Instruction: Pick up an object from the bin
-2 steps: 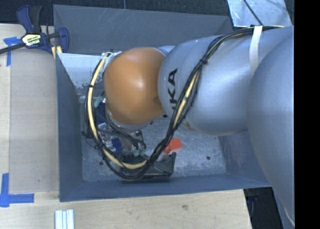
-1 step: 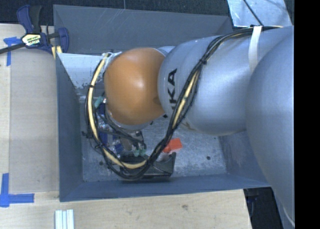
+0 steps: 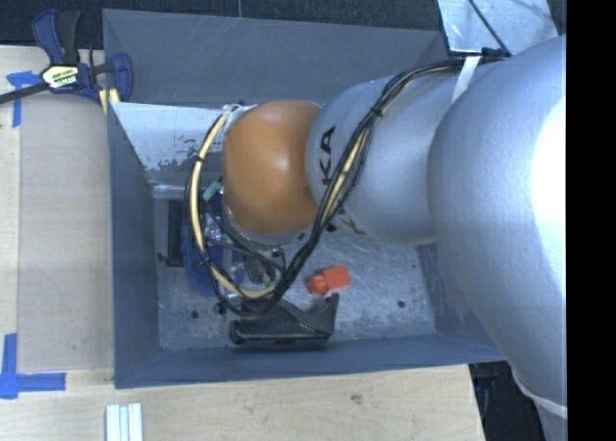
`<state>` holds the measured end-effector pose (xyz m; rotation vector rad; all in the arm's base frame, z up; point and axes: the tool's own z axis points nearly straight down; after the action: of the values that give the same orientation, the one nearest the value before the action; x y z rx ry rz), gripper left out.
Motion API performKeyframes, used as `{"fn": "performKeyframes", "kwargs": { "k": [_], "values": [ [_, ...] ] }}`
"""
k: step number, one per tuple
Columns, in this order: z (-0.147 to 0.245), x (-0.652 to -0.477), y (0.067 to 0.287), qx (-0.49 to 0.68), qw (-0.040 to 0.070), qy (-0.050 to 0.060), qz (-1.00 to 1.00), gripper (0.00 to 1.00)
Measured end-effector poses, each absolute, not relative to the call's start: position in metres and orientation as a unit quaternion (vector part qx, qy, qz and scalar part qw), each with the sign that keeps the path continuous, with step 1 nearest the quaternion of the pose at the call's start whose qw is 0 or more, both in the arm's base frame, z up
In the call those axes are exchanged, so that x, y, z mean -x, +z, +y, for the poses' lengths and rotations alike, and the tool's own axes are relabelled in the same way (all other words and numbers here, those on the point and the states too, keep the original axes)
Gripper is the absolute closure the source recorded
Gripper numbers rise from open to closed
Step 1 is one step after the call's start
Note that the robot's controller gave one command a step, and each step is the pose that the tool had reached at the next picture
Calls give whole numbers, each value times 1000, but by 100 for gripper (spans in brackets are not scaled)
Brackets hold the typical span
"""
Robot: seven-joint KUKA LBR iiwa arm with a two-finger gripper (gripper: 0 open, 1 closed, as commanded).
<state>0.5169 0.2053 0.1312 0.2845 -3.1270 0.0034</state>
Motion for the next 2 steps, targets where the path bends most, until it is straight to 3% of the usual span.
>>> {"fn": "performKeyframes", "kwargs": {
  "k": [1, 2],
  "values": [
    [184, -572, 77, -59, -2, -1, -998, 0],
    [186, -574, 86, -60, -7, -2, -998, 100]
  ]
}}
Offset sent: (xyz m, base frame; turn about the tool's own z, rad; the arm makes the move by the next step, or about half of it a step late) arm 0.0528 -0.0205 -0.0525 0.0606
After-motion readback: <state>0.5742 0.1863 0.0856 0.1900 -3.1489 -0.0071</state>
